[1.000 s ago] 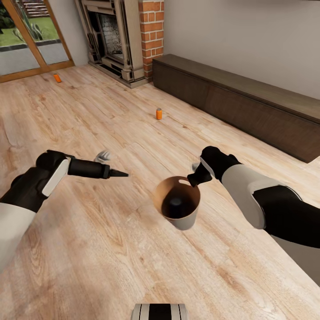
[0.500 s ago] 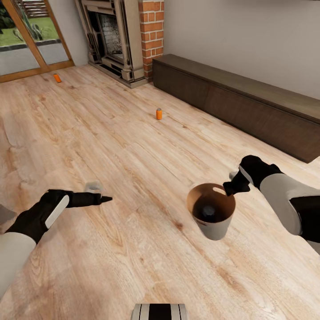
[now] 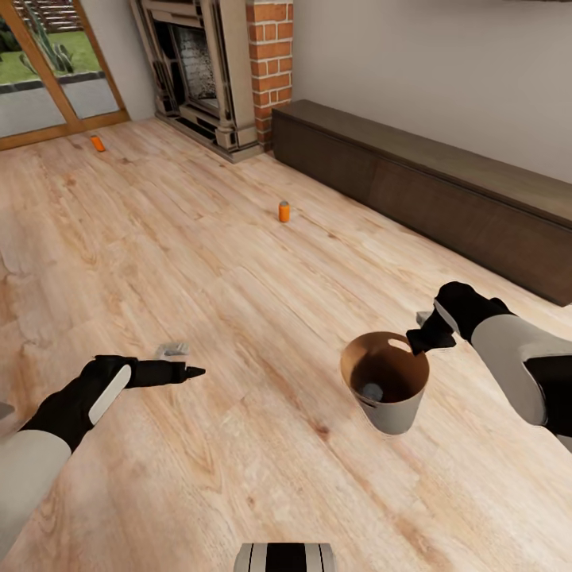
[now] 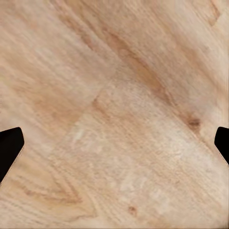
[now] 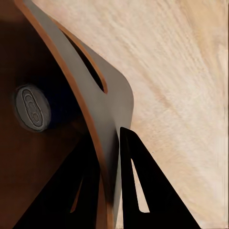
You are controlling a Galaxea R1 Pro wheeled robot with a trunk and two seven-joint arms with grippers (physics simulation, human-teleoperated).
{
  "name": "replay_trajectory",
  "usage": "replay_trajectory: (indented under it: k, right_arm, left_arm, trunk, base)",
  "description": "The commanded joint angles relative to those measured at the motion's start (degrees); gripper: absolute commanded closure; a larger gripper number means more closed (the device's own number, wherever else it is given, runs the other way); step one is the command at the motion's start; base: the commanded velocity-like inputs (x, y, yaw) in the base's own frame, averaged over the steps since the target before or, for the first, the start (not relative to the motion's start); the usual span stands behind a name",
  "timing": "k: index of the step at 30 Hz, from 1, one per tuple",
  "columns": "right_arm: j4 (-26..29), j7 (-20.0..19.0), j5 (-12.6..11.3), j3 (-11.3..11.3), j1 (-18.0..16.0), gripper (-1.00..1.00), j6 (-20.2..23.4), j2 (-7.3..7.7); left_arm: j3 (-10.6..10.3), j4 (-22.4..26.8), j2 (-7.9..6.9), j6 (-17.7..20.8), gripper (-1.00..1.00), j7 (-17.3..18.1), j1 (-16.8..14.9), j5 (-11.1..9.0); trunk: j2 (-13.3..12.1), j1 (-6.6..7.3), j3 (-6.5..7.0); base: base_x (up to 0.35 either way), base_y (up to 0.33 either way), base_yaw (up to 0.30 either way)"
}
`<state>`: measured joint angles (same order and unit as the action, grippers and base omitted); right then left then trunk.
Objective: Put the three can of soda from the living room inside the tash can in the kitchen.
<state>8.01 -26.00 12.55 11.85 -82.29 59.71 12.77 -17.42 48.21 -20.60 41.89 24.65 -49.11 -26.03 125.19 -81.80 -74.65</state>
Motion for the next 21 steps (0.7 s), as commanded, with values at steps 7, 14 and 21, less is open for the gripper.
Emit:
replay_trajectory:
  k: [7,14,21]
  right_arm:
    - [0.0,-0.2,-1.4,-0.8,0.5,1.0,0.3,0.15]
    - [0.0,0.4,-1.5,-0.9,3.3,1.0,-2.2,-0.13]
    - [0.0,0.4,-1.5,-2.1,5.2,1.0,-3.1,-0.57]
  left_arm:
    - [-0.1,-3.2,1.27,-0.3,-1.0,0.0,0.0,-1.1]
    - [0.0,-4.4,1.51,1.6,-1.0,-0.2,0.0,-1.0]
    - [0.0,-7.8,1.52,1.5,-1.0,-0.2,0.0,-1.0]
  trunk:
    - [0.0,0.01,0.01]
    - [0.0,0.01,0.01]
    - [0.0,0.01,0.01]
  base:
    - [0.327,0.0,0.0]
    - [0.328,0.0,0.0]
    - [0.328,0.0,0.0]
